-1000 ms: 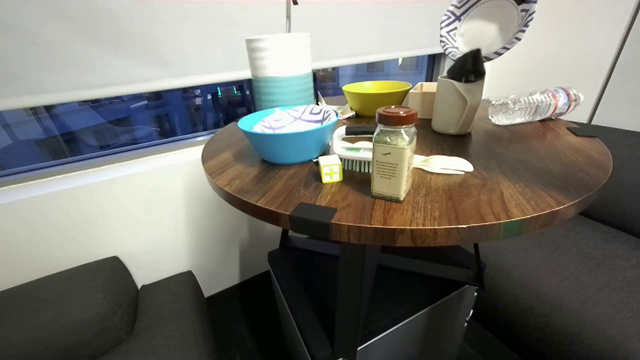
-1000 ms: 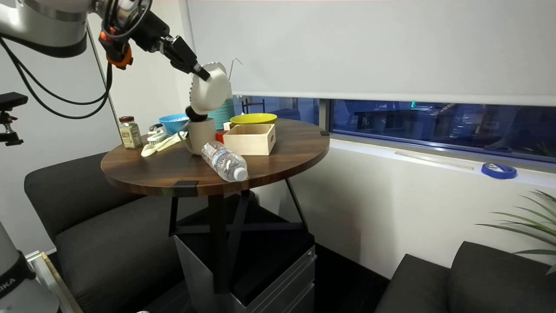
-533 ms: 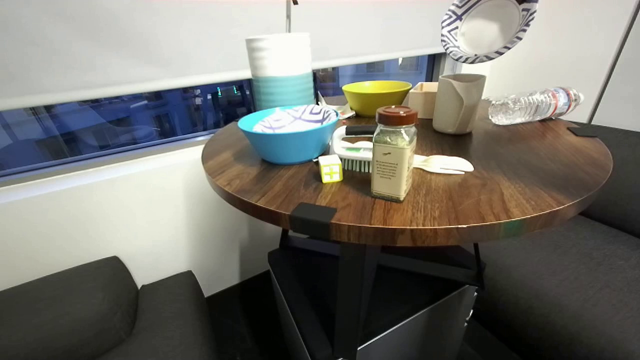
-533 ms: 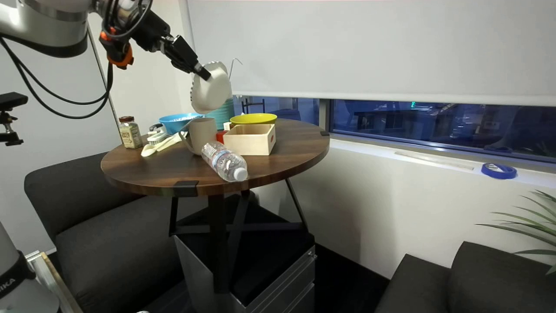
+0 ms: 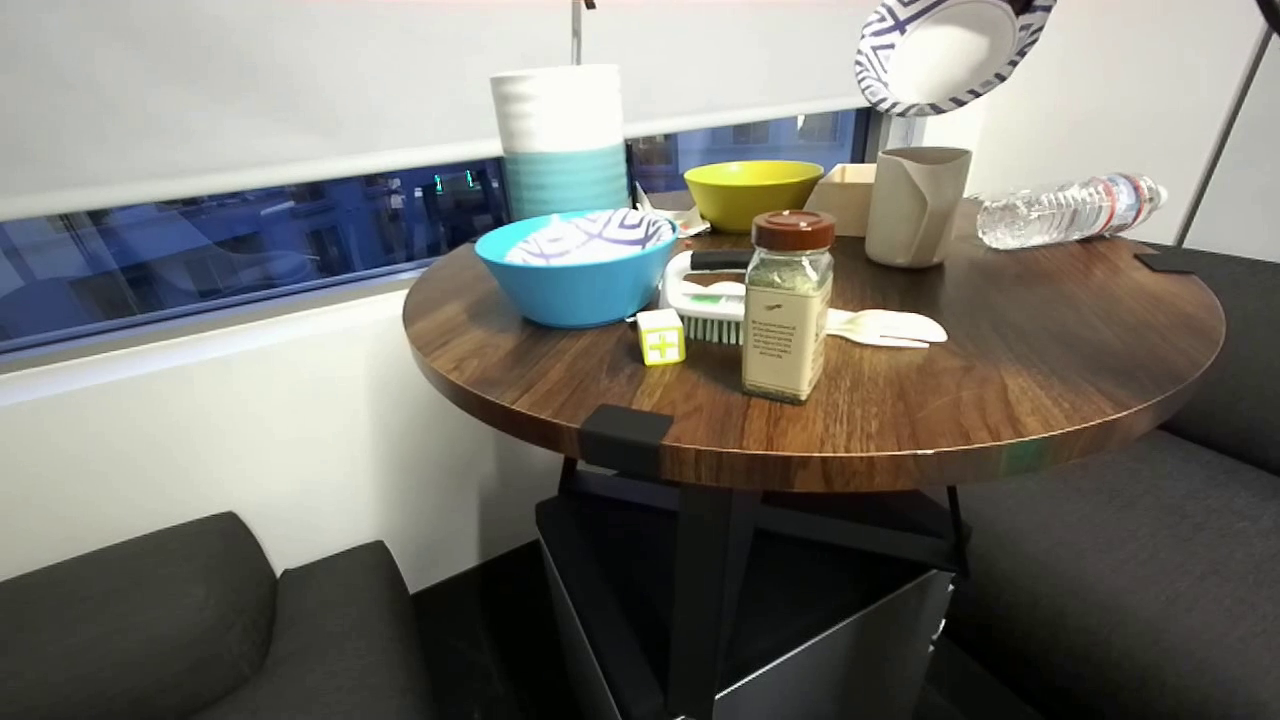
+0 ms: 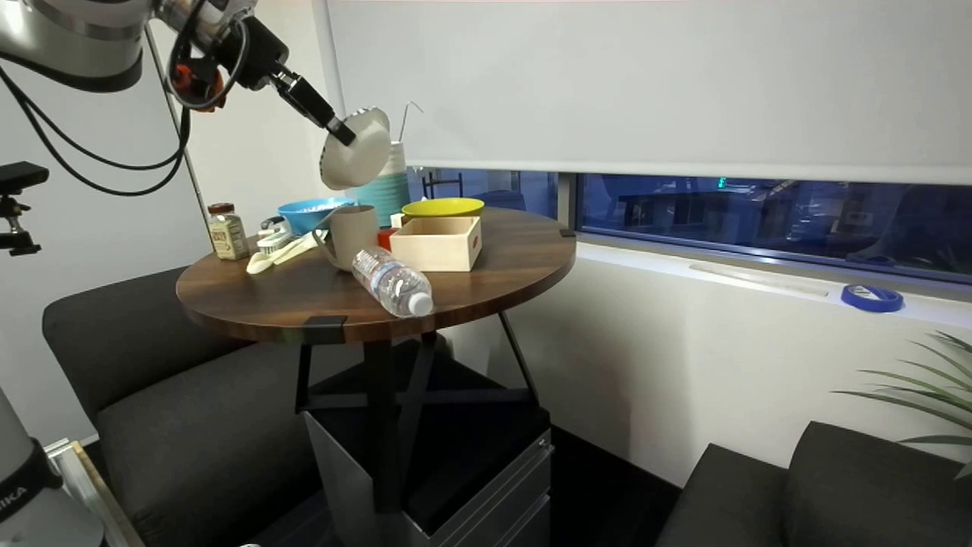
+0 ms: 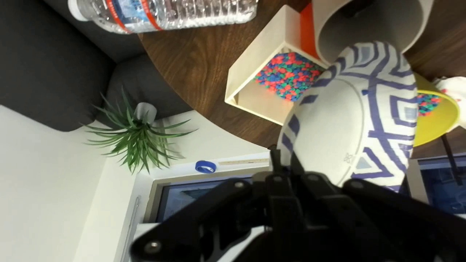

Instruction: Lift the bowl, then drop the black object into the mug

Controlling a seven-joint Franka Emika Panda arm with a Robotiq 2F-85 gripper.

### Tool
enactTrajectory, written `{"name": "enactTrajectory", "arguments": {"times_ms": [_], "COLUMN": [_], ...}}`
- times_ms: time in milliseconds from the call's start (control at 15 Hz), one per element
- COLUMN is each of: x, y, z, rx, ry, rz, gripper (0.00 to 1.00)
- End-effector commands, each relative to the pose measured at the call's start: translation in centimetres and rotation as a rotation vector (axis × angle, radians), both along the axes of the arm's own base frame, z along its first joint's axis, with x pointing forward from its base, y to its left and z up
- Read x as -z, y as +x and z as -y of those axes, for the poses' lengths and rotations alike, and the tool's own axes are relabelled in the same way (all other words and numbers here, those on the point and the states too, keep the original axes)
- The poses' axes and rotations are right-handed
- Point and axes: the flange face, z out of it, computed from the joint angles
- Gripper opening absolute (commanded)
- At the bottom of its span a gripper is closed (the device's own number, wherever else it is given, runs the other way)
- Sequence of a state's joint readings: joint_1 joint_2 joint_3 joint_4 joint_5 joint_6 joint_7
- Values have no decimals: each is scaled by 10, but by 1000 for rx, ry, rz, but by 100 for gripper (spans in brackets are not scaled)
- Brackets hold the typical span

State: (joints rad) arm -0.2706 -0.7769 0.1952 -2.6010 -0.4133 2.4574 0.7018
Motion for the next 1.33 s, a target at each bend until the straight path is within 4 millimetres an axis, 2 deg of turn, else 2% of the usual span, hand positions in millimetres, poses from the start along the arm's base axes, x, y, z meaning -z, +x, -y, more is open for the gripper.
{"name": "enactTrajectory", "arguments": {"times_ms": [0, 267, 667, 1067, 1267], "x": [-4, -5, 13, 44, 64], "y": [-19, -30, -37, -39, -41], "z": [1, 3, -11, -13, -10], "rx": [12, 20, 4, 24, 48], "ry": [131, 309, 571, 808, 865], "rz": [67, 88, 29, -140, -224], "gripper": [1, 1, 1, 1, 1]}}
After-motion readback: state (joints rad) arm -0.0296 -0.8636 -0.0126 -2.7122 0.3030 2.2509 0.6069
